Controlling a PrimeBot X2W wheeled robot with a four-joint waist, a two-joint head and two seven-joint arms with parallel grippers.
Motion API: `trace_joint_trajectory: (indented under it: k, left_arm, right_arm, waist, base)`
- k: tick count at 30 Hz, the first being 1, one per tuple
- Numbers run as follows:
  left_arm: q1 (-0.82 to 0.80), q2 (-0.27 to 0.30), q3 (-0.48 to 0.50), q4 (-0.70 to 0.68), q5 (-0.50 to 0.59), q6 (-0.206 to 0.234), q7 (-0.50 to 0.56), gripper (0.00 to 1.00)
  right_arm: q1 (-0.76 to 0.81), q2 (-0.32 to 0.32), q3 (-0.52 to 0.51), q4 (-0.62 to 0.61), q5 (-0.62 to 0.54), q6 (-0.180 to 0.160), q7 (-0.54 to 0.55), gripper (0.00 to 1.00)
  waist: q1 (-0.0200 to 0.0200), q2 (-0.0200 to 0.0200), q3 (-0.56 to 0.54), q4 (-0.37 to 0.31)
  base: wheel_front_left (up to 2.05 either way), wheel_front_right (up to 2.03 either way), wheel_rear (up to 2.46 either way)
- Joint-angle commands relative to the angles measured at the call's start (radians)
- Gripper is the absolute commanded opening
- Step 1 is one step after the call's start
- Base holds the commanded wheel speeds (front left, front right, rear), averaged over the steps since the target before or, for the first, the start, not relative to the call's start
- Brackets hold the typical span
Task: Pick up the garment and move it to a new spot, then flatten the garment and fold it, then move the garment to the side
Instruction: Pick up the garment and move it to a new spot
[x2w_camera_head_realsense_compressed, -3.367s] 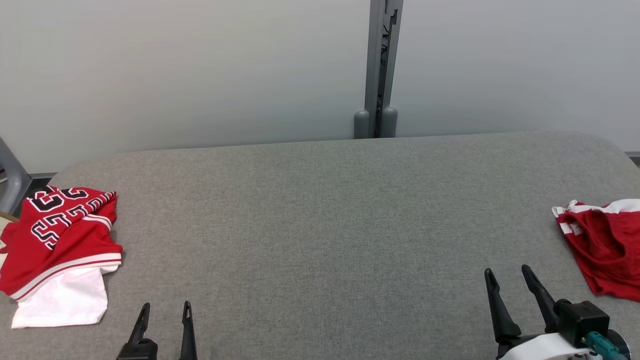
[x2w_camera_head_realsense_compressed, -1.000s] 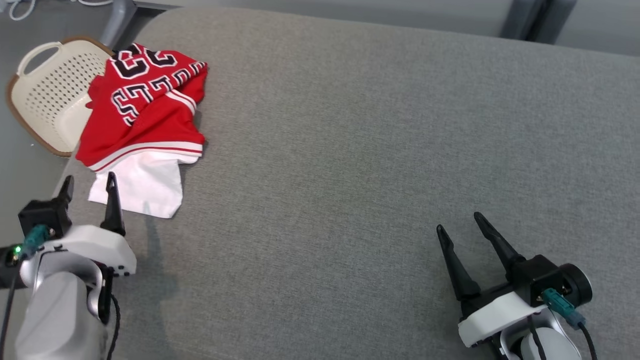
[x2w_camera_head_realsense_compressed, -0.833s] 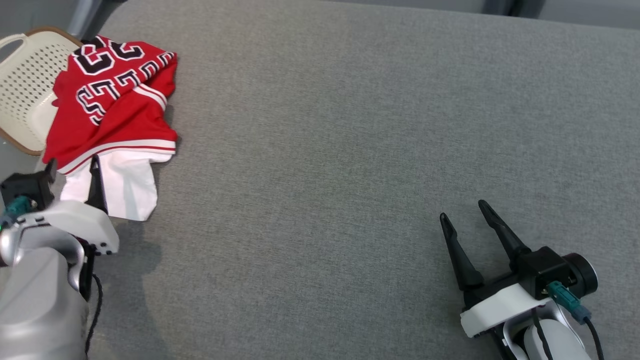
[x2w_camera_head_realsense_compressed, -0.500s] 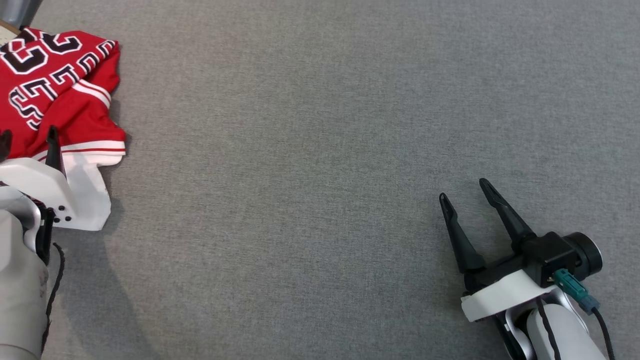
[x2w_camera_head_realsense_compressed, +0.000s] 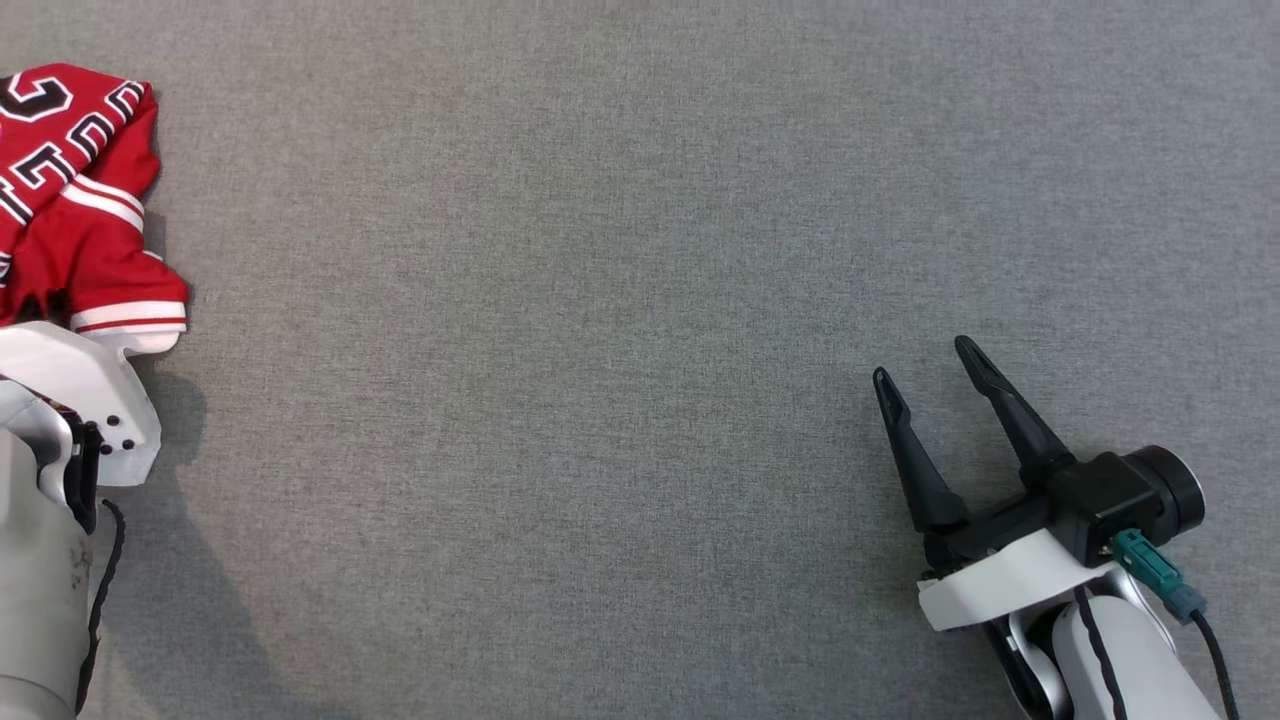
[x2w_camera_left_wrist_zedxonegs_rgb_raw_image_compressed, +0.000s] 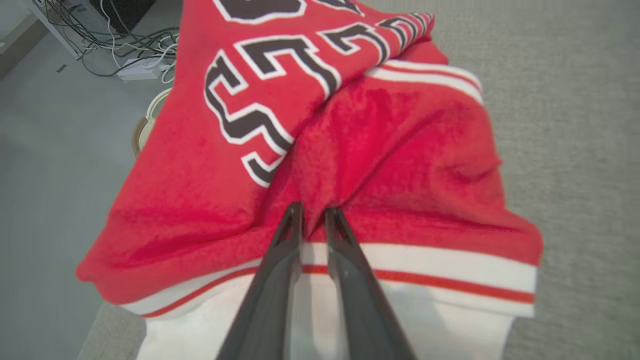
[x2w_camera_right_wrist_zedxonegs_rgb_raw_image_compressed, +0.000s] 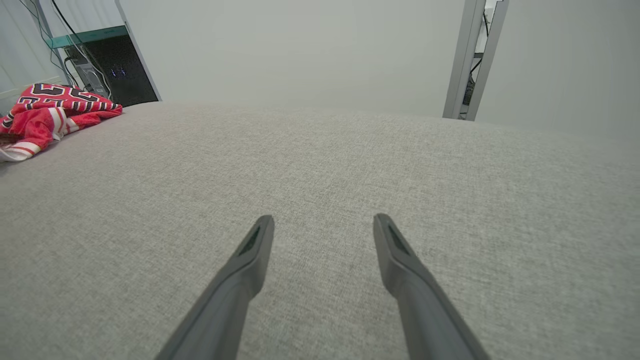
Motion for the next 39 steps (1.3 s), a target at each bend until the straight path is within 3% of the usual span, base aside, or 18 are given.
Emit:
trace_joint_trajectory:
  k: [1, 14, 21, 27, 33, 39]
  left_arm:
    - [-0.002, 0.006, 0.002, 0.002, -0.004, 0.0, -0.009, 0.0]
    - [-0.024, -0.014, -0.065, -0.064, 0.018, -0.061, -0.127, 0.0]
    - [-0.001, -0.095, -0.113, -0.155, 0.011, -0.095, -0.14, 0.0]
    - [0.064, -0.205, -0.151, -0.268, -0.025, -0.109, -0.141, 0.0]
    - [0.14, -0.261, -0.238, -0.357, -0.048, -0.115, -0.141, 0.0]
    - [0.23, -0.275, -0.442, -0.452, -0.194, -0.114, -0.141, 0.0]
  right_arm:
    - [-0.003, 0.0, -0.001, 0.001, 0.006, 0.0, 0.0, 1.0]
    - [0.043, 0.028, -0.009, 0.041, 0.031, 0.0, 0.0, 1.0]
    - [0.056, 0.033, -0.011, 0.049, 0.049, 0.0, 0.0, 1.0]
    - [0.055, 0.033, -0.018, 0.057, 0.077, 0.0, 0.0, 1.0]
    - [0.063, 0.034, -0.021, 0.064, 0.086, 0.0, 0.0, 1.0]
    - [0.076, 0.034, -0.021, 0.078, 0.09, 0.0, 0.0, 1.0]
  waist:
    - [0.0, 0.0, -0.009, -0.002]
    - [0.0, 0.0, -0.158, -0.047]
    - [0.0, 0.0, -0.211, -0.105]
    - [0.0, 0.0, -0.24, -0.175]
    - [0.0, 0.0, -0.263, -0.237]
    - [0.0, 0.0, -0.294, -0.298]
  base:
    - [0.0, 0.0, 0.0]
    - [0.0, 0.0, 0.0]
    - [0.0, 0.0, 0.0]
    - [0.0, 0.0, 0.0]
    - [0.0, 0.0, 0.0]
    - [0.0, 0.0, 0.0]
